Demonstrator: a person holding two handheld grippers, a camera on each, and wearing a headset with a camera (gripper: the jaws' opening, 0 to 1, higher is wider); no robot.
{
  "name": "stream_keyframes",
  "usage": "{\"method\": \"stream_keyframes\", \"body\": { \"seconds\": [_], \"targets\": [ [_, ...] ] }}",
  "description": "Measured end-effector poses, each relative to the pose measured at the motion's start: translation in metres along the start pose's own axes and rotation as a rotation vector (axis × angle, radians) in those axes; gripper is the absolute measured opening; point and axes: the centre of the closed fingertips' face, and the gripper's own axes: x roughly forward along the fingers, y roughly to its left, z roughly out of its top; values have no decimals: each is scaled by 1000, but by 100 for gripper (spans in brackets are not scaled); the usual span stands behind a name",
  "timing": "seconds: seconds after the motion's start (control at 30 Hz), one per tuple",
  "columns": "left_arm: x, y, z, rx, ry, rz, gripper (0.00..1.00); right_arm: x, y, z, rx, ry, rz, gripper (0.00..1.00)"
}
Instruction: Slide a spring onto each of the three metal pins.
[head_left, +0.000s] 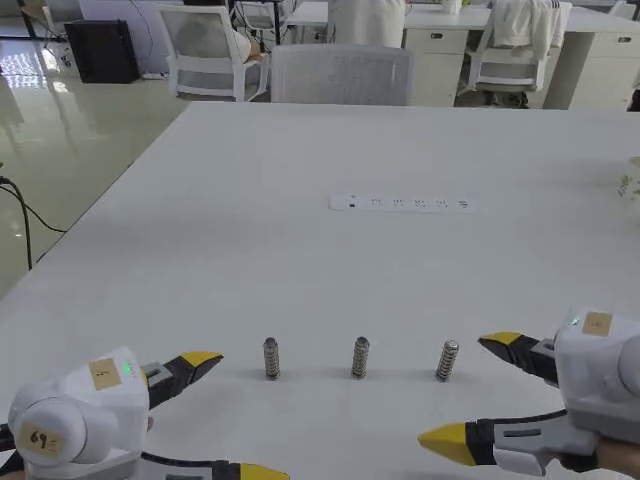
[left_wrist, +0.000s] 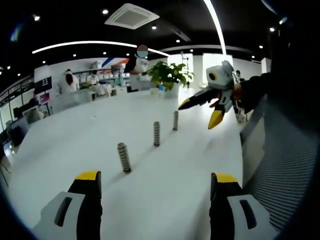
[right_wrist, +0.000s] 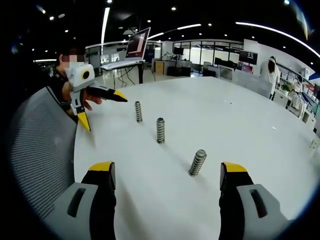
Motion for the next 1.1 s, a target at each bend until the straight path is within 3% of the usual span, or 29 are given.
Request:
{"method": "stream_keyframes", "body": {
  "seconds": [1.1],
  "targets": [
    [2,-1,-1,5,5,-2,86,-1,1,-1,7,2,-5,86]
  ]
}}
